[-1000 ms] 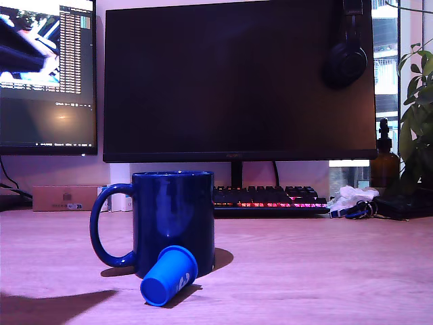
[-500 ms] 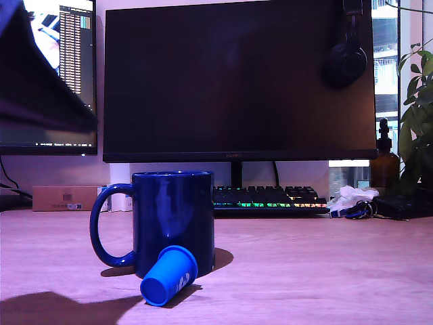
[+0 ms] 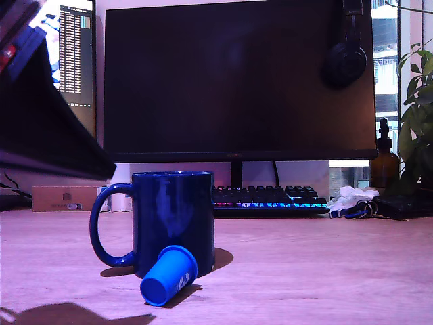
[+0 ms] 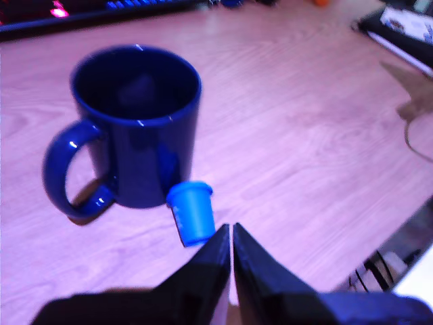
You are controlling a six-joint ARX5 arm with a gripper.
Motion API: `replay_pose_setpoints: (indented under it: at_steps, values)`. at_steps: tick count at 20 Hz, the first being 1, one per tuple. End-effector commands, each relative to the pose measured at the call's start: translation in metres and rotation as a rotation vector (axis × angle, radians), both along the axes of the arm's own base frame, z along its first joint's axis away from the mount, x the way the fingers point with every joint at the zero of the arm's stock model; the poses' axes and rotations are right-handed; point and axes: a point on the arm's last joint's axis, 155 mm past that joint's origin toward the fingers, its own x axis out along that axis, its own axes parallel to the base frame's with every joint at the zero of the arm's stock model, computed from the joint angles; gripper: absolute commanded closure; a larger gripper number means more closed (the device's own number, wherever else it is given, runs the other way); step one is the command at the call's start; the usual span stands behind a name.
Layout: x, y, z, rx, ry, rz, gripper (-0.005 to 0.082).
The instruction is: Pick up the coffee capsules on the table and drop them inside the coffee cup
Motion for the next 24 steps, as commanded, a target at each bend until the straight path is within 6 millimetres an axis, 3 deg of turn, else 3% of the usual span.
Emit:
replay_pose_setpoints:
  at_steps: [1,6,7,9,10,19,24]
  values:
    - [-0.002,0.003,-0.008,0.005,0.008,0.0,0.079]
    - [-0.002,0.003,-0.008,-0.032,0.045,0.027,0.0733]
    - [-0.003,0.002,-0.009,-0.036,0.053,0.022,0.0619]
    - [-0.009,-0.004,-0.011,-0.053,0.094,-0.014,0.0241]
    - [-0.012,-0.006,-0.012,-0.056,0.114,-0.034,0.0188]
    - [0.002,0.004,-0.034,-0.033,0.229,-0.009,0.0191]
    - [0.009,-0.003,-0.04,0.016,0.227,-0.018,0.0202]
